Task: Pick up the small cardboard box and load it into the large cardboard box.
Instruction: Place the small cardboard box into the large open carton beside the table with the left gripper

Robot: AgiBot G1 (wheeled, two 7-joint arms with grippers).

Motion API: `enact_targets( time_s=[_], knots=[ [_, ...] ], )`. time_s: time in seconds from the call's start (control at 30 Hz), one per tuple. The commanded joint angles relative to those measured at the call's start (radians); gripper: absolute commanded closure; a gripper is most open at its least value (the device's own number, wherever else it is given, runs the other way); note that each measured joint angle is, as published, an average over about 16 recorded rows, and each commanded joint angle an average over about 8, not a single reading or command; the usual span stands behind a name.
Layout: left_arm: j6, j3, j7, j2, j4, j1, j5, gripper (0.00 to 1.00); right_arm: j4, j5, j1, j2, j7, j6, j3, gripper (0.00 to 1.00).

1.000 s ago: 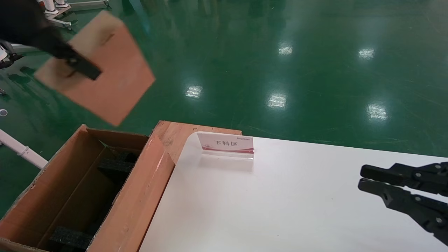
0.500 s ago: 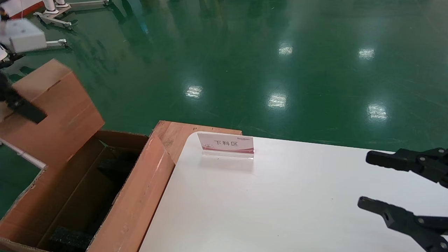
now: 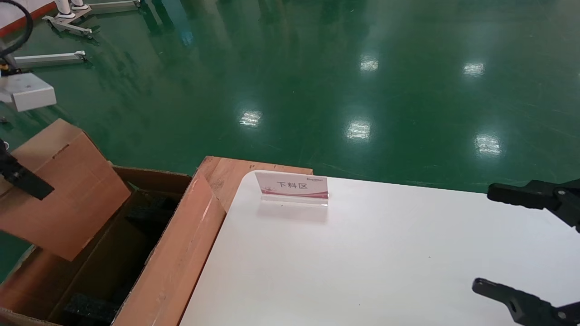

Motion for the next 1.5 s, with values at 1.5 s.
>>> enact_targets(
  time_s=[1.5],
  knots=[
    [-0.12,-0.12,-0.281,-0.264,-0.303,0.135,0.206,1.0,0.0,0.002,0.001,0.001,-0.001,0.001,-0.003,0.0]
  ],
)
